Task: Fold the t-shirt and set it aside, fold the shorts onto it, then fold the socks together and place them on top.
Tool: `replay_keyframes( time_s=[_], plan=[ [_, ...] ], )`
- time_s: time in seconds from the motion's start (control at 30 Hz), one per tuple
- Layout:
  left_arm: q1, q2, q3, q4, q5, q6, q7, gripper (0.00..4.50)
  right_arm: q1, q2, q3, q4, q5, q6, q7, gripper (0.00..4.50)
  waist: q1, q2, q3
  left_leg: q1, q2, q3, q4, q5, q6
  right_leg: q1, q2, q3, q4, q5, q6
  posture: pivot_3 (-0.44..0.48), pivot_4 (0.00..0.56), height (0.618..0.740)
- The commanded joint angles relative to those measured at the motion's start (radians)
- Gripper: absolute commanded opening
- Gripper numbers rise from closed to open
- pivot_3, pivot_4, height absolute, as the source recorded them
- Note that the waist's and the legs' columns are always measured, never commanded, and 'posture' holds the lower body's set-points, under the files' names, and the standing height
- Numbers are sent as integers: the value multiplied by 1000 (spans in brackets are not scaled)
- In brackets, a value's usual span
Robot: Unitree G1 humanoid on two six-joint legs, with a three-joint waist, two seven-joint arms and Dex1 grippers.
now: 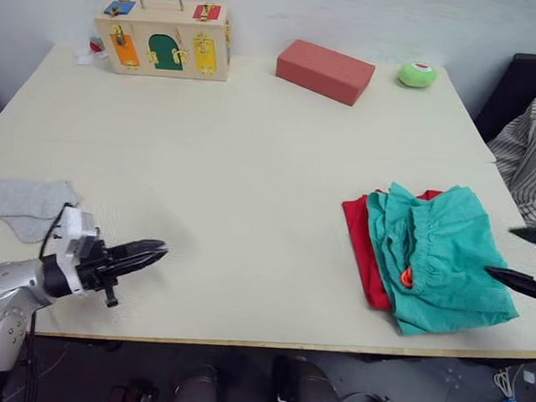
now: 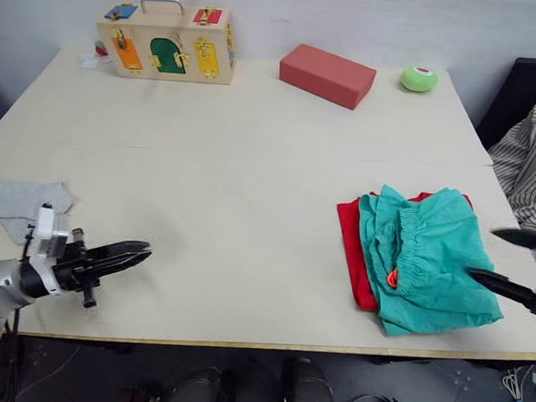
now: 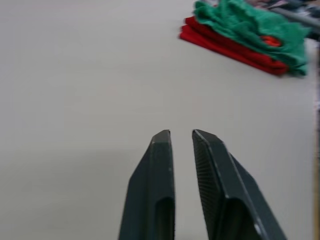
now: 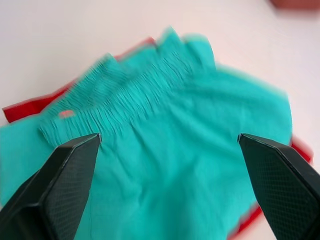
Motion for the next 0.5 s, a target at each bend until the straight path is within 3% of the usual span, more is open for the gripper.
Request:
replay_keyframes(
  time_s=[0.03,0.3,0.5],
  plan=[
    [70,-17,136,33,47,-126,28,2172,24,97,88,-177,38,-51,-25,4500,-5,0,0,0,1,0,-1,0,-1,0,0,0,0,0,0,0,150,740],
    [452,-200,453,85,44,-204,152,4487,75,376,423,-418,-9,-104,-147,4500,-5,-5,-2,-1,2,2,1,-4,-1,-2,0,0,0,-1,-3,0,150,740],
    [597,-348,594,133,-13,-172,293,4487,82,453,534,-482,-93,-92,-292,4500,4,-9,-5,-1,-1,0,4,-9,3,0,-7,-3,-1,-2,-4,0,150,740]
  ],
)
